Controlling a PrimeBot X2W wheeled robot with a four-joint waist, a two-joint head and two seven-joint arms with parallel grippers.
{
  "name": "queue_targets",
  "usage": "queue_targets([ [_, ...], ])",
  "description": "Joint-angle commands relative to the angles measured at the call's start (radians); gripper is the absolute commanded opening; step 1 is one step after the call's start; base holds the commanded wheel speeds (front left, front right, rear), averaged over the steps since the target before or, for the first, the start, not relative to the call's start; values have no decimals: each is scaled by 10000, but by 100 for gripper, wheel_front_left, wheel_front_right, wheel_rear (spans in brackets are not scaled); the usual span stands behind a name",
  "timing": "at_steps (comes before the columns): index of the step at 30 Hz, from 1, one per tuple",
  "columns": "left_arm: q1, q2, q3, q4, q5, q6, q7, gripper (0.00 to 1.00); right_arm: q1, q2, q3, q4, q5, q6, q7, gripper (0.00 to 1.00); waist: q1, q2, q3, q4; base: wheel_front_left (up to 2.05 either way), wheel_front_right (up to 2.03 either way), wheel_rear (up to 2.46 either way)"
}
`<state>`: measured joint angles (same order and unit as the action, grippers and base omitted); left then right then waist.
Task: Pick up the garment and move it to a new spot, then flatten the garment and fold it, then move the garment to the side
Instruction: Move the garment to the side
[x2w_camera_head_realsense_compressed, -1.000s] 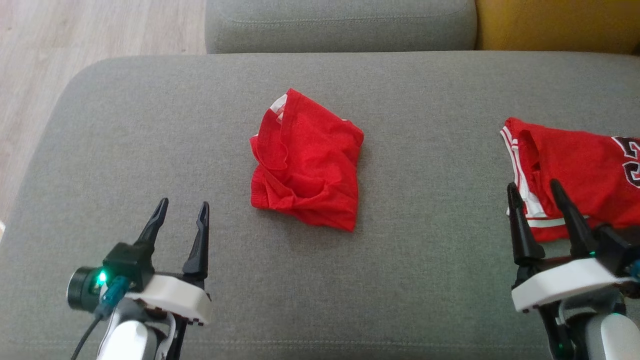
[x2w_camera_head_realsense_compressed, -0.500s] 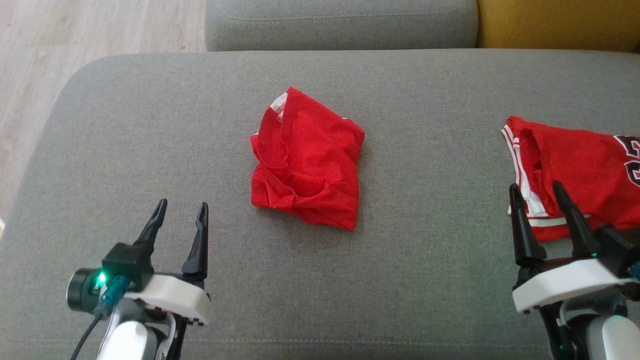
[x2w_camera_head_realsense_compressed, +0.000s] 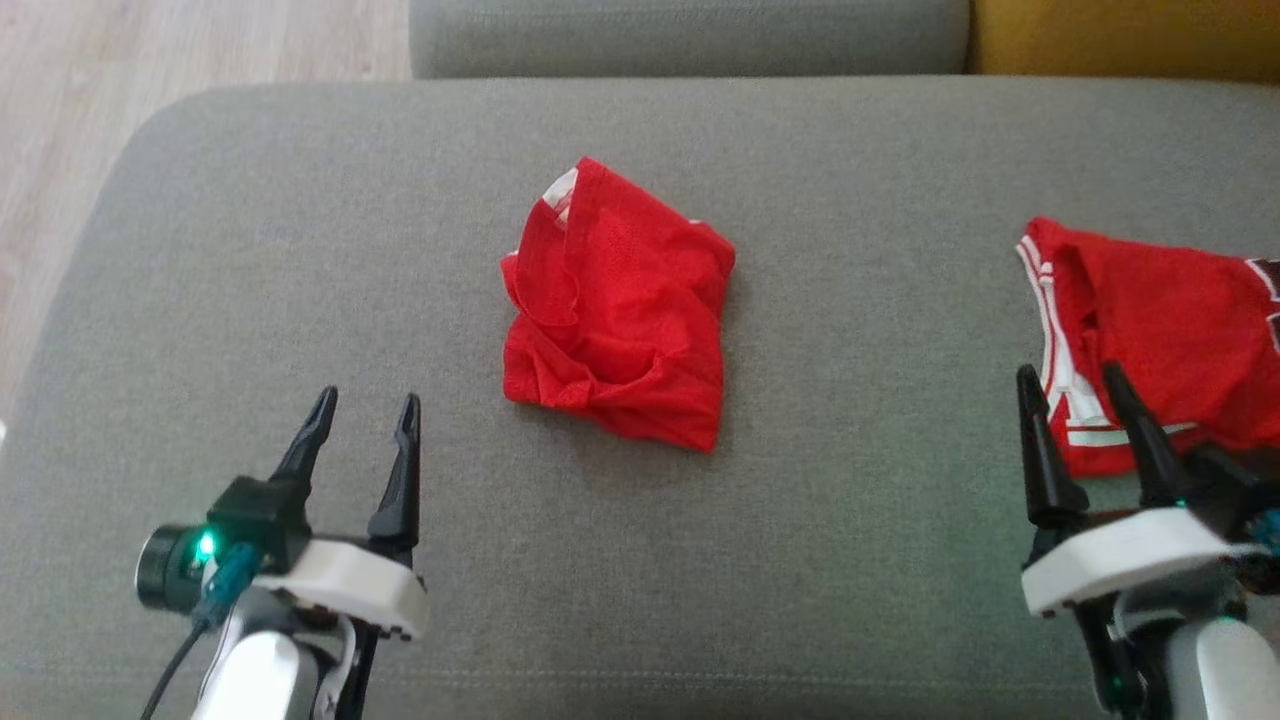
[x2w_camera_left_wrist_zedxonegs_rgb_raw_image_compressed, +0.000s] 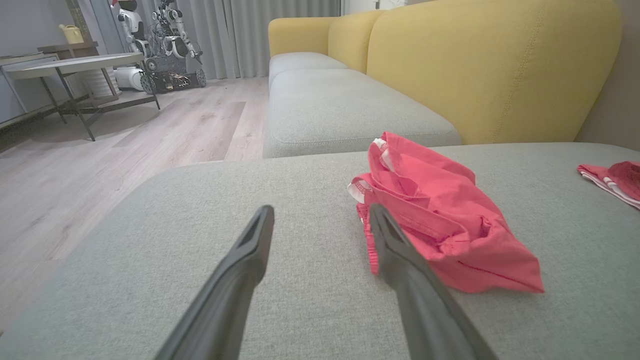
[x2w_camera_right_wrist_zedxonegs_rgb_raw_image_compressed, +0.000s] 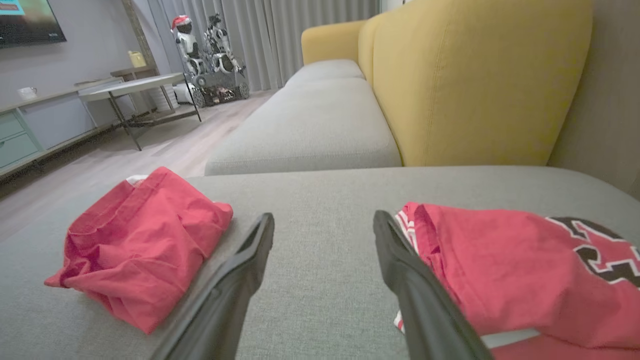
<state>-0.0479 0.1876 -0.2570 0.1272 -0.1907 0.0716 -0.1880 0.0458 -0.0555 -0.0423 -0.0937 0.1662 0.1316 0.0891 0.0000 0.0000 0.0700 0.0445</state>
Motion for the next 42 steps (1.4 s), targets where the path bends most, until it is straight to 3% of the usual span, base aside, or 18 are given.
queue_targets([
  [1,-736,209,274,-427,-60,33,-121,100,-790,-130,284,-6,71,-9,1,100,0,0,280,112,0,0,0],
  [5,-1200,131,142,-490,-26,-34,-176,100,-1697,-169,716,934,319,-9,-178,100,0,0,825,389,0,0,0],
  [22,-2695,-496,-478,158,79,-335,-641,100,-5836,49,4900,7221,2130,-9,-598,100,0,0,2330,1544,0,0,0],
  [30,-2834,-599,-473,399,68,-327,-716,100,-6252,51,6050,8593,3108,-9,-439,100,0,0,2401,1560,0,0,0],
  [31,-2837,-600,-461,415,66,-325,-720,100,-6271,51,6163,8658,3155,-9,-448,62,0,0,2392,1534,0,0,0],
  [32,-2835,-598,-449,428,65,-325,-723,100,-6292,51,6266,8699,3209,-9,-465,14,0,0,2378,1503,0,0,0],
  [33,-2832,-593,-437,439,67,-322,-726,100,-6330,51,6361,8729,3235,-9,-492,0,0,0,2363,1463,0,0,0],
  [42,-2787,-567,-337,333,93,-315,-735,100,-6768,52,6678,8827,2753,-9,-890,0,0,0,2190,1029,0,0,0],
])
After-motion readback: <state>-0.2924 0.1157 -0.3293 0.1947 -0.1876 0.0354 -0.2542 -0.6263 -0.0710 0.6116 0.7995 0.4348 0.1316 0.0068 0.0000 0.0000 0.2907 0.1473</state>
